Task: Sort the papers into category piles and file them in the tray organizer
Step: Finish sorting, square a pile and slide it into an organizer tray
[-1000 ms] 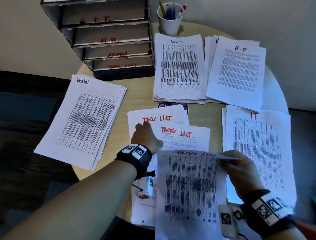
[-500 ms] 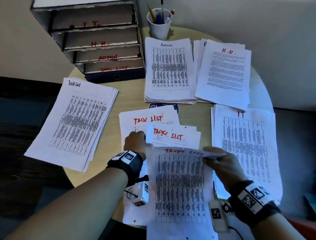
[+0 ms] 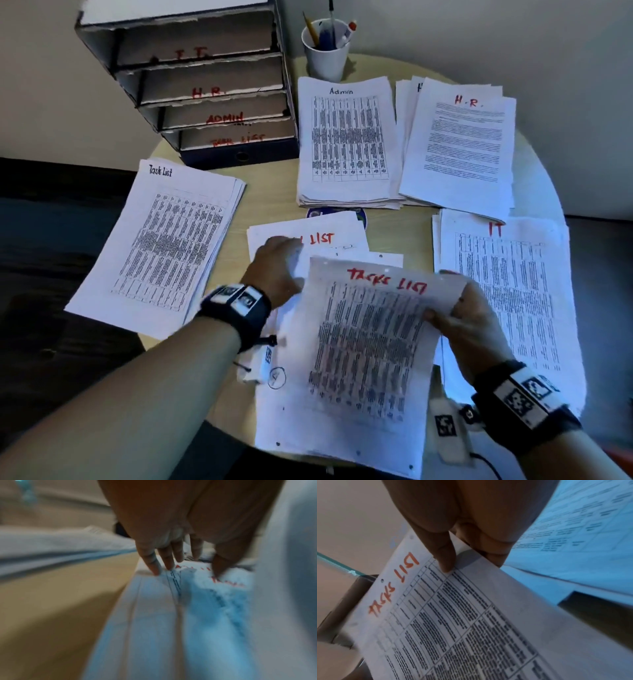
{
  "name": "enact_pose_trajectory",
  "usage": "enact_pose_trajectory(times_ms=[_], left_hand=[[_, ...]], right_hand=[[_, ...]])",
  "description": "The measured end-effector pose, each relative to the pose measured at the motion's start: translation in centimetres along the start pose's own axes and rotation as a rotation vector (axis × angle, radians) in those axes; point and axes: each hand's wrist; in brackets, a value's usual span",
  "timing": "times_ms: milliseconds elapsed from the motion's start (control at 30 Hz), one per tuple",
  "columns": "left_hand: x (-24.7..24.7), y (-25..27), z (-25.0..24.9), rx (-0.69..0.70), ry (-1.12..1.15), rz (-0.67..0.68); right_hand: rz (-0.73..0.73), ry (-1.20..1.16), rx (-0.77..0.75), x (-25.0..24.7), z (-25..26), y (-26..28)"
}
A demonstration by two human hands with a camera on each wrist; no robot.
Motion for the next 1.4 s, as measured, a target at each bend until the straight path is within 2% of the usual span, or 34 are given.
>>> enact_pose_trajectory(times_ms=[67,100,133,233,300,400,500,567,633,667,733,833,900,1033,1100,1167,1233,1267,1333,1400], left_hand=[[-0.2,-0.9,-1.4,-0.013,-0.231,0.066],[-0.4,-1.2,-2.1,-0.054,-0.264,0.093],[-0.8,-1.2,-2.8,-0.092,-0.269,0.115],[-1.2,-1.3,-3.5,-0.093,-0.220,0.138],[-1.2,-0.8,-2.9,-0.043,-0.109,0.188],[-2.1,0.9,-1.9,0.025,0.187,0.326],[-2.8,1.2,-0.5,-0.043,0.315,0.399],[-3.2,0.1,0.1,-0.037,0.142,0.259],[-3.6,-1.3,0.4,0.001,-0.138,0.093],[-3.8,-1.6,0.1,-0.002,-0.250,0.066],[-4.1,-2.3,-0.6,-0.015,-0.433,0.046],[-4.2,-3.4,-0.9,-0.049,-0.508,0.020],[-4.1,-3.9,-1.0,-0.079,-0.504,0.026],[-4.3,-3.9,-1.3,-0.084,-0.570,0.054],[-4.5,-3.2,-1.1,0.043,-0.513,-0.026],[-4.5,-1.6,-0.6,0.257,-0.280,-0.083],[-4.7,0.7,-0.6,0.451,-0.057,-0.035],[-4.7,1.7,-0.7,0.503,0.006,0.003],[-4.8,2.9,-0.7,0.474,0.097,0.064],[-4.7,2.4,0.2,0.329,0.221,0.026]], right_hand=[[-0.050,-0.047,0.054,-0.1,0.1,0.0],[-0.035,-0.006,0.062,0.0,-0.1,-0.1],[0.000,0.070,0.068,0.2,-0.1,-0.3],[0.031,0.331,0.040,0.4,-1.1,-0.8],[0.028,0.409,-0.003,0.8,-1.2,-1.2],[0.086,0.427,-0.086,1.6,-0.8,-1.8],[0.114,0.469,-0.114,2.2,-0.4,-1.9],[0.103,0.535,-0.157,2.6,0.0,-1.9],[0.046,0.435,-0.145,2.7,0.2,-1.6],[0.034,0.365,-0.128,2.5,0.1,-1.5],[0.074,0.324,-0.096,1.6,-0.6,-1.3],[0.072,0.271,-0.053,1.2,-0.6,-1.2],[0.069,0.275,-0.077,1.6,0.2,-1.0],[0.204,0.311,-0.184,1.6,0.4,-0.9],[0.294,0.346,-0.244,1.5,0.2,-0.9],[0.342,0.406,-0.280,1.7,0.1,-1.2],[0.382,0.460,-0.303,2.0,0.5,-1.7],[0.401,0.478,-0.309,2.2,0.6,-1.8],[0.377,0.505,-0.280,2.8,0.6,-2.0],[0.307,0.552,-0.237,3.2,0.6,-2.2]])
Point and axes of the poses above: each hand's wrist, its own y-axis away from the middle knuckle, its own x-axis out of the palm, z = x × y, and after that the axes turned 15 degrees about -x, right-handed
